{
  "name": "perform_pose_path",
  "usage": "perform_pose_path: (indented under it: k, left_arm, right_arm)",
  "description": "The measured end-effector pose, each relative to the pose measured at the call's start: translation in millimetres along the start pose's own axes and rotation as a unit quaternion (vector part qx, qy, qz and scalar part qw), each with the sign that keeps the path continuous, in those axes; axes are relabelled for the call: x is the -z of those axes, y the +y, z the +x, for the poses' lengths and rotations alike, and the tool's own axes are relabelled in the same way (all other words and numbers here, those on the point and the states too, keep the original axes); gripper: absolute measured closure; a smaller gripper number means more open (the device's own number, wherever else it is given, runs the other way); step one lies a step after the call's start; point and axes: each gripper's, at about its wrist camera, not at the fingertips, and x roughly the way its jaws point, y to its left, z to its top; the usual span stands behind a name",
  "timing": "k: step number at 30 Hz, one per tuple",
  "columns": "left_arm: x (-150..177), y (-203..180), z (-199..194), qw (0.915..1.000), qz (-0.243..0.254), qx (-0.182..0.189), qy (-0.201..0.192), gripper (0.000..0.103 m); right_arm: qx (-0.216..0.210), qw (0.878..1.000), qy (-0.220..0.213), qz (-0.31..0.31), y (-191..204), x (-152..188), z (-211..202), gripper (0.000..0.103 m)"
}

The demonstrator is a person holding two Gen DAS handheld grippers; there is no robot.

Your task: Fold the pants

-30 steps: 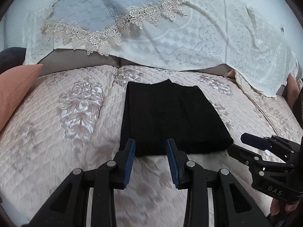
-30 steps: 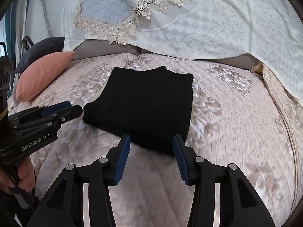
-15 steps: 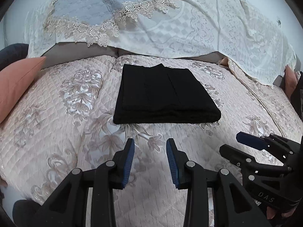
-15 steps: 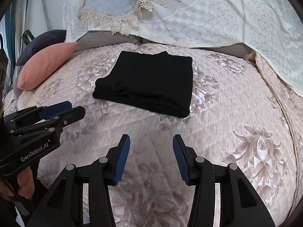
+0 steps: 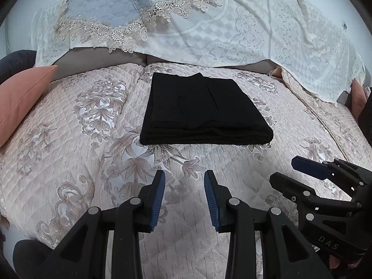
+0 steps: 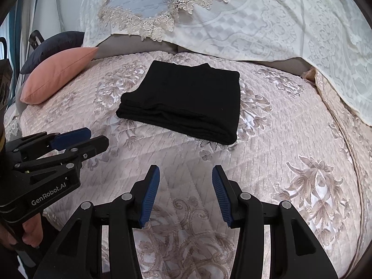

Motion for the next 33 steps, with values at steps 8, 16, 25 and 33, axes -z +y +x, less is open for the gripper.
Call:
perform_pose_path:
  k: [8,16,25,33]
  left_arm:
    - [1.3,2.4,0.9,1.0000,-0.005,0.001,0.004,0.066]
    - [1.6,3.3,1.6,0.9999,-0.010,-0.001,0.005,0.066]
    - [2.0,4.0,3.6,0.9999,-0.013,-0.003,0.011,0.066]
    - [1.9,3.8,3.3,0.9998,-0.012,-0.008,0.012,0.066]
  right_arm:
    - [-0.001,1.000,0.001,-0.006,3.9,-0.5,0.7,0.055]
    - [-0.001,1.000,0.002,-0.007,4.7,-0.3,1.2,0.055]
    - [0.000,1.000,0.001,-0.008,5.7,-0.3,1.1,0.055]
    - [0.000,1.000,0.001,-0.010,5.1,-0.6,0.8,0.055]
